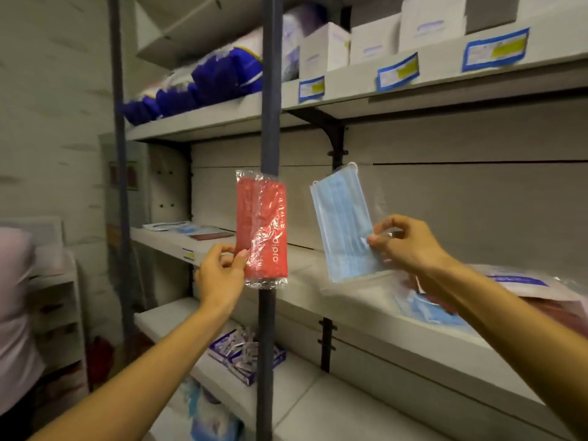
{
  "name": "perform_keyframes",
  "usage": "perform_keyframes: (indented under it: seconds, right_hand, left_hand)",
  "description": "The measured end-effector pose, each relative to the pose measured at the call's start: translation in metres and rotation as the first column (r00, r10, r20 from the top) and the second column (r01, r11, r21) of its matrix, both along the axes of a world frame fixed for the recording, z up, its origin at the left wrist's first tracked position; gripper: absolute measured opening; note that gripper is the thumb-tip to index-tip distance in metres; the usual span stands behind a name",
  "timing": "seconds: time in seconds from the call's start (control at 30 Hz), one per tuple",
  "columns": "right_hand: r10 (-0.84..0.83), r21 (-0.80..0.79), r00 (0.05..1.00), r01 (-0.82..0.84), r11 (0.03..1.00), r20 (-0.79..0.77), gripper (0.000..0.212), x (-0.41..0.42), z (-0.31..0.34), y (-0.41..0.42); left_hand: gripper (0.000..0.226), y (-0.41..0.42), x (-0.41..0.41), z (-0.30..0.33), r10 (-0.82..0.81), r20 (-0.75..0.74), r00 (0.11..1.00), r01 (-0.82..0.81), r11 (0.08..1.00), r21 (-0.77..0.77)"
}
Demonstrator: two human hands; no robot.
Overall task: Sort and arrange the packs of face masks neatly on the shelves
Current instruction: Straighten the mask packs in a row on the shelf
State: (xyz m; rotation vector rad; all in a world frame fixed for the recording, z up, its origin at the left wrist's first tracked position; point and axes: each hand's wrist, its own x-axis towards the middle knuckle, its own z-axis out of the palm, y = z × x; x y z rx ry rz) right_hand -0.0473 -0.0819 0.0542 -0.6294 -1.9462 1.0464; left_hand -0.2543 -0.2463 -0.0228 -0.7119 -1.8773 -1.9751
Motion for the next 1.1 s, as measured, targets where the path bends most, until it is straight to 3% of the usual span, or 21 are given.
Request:
perform_keyframes:
  seconds: [0.47,0.73,1.1]
  right_hand:
    - [0.060,-0.008,0.998,-0.060,0.998,0.007,0.004,-0.243,-0.068,-0.099]
    - [0.067,-0.057,0.998,-0.068,0.996,-0.014,0.008,-0.357,-0.069,-0.077]
    - [-0.077,-0.167,0.992,0.060,0.984,-0.099,0.008,-0.505,-0.046,-0.026]
  left_hand:
    - [0.010,-0.135,-0.182,-0.056,0.140,0.152,0.978,-0.130,0.989,-0.076]
    - [0.008,-0.132,-0.285,-0.059,0.122,0.196,0.973,-0.107,0.991,-0.085]
    - [0.012,-0.093,-0.439,-0.015,0.061,0.200,0.978,-0.041,0.994,-0.104]
